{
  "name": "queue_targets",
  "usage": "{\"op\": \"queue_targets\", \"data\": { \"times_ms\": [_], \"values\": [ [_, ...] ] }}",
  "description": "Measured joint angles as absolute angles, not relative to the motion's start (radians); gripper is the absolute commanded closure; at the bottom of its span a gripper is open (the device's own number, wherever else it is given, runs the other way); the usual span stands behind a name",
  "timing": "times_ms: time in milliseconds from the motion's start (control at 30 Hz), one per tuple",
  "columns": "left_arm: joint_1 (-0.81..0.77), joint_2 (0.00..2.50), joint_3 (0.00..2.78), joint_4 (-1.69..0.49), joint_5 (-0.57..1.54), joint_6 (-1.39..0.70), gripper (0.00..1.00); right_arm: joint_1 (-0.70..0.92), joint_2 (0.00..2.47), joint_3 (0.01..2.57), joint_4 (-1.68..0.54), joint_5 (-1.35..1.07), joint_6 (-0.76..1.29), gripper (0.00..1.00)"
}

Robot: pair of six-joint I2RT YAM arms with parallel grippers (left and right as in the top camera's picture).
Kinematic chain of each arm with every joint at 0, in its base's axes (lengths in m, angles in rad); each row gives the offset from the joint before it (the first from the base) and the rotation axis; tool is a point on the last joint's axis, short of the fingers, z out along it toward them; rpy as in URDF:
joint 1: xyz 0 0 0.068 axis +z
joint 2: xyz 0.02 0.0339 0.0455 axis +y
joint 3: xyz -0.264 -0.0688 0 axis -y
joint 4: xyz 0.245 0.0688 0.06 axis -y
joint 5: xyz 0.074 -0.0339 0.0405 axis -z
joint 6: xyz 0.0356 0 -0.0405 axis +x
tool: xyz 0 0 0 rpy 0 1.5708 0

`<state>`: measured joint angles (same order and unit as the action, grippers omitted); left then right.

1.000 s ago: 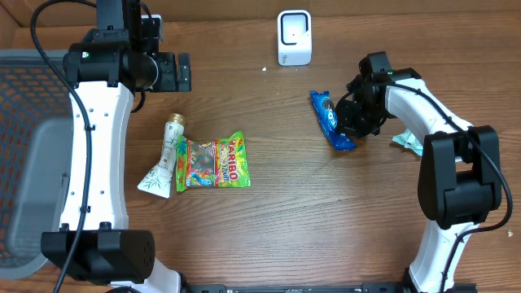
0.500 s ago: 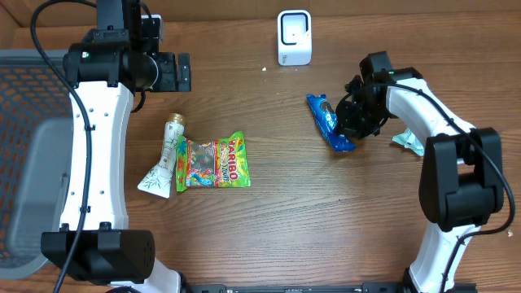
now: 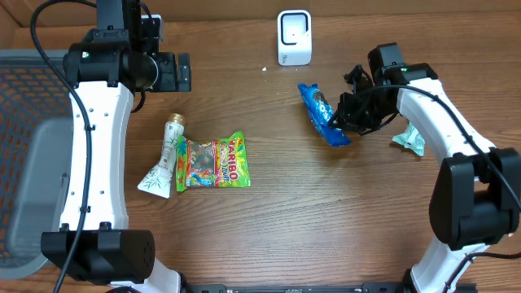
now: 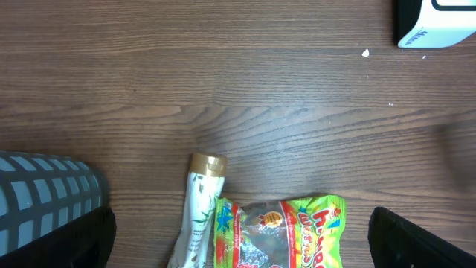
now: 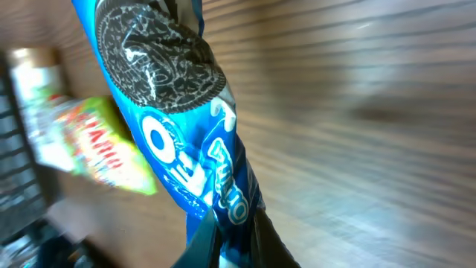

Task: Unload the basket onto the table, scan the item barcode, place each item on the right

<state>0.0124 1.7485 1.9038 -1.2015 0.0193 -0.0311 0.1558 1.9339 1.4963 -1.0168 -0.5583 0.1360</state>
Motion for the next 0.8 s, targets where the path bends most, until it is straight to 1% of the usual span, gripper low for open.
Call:
{"op": "queue_targets", "data": {
  "times_ms": [267,467,800],
  "values": [
    [0.012,1.748,1.904,-1.201,0.020,-0.031,0.00,0.149,1.931,1.496,-1.071,-0.829,0.041,0.96],
    [0.012,1.748,1.904,-1.201,0.019,-0.031,0.01,0.108,1.931,1.496,-1.097,-1.026,-0.020,0.96],
    [0.012,1.748,1.904,-1.201,0.019,-0.031,0.00,0.053,1.931,1.496,-1.143,-1.218,-0.072,0.96]
  ]
}}
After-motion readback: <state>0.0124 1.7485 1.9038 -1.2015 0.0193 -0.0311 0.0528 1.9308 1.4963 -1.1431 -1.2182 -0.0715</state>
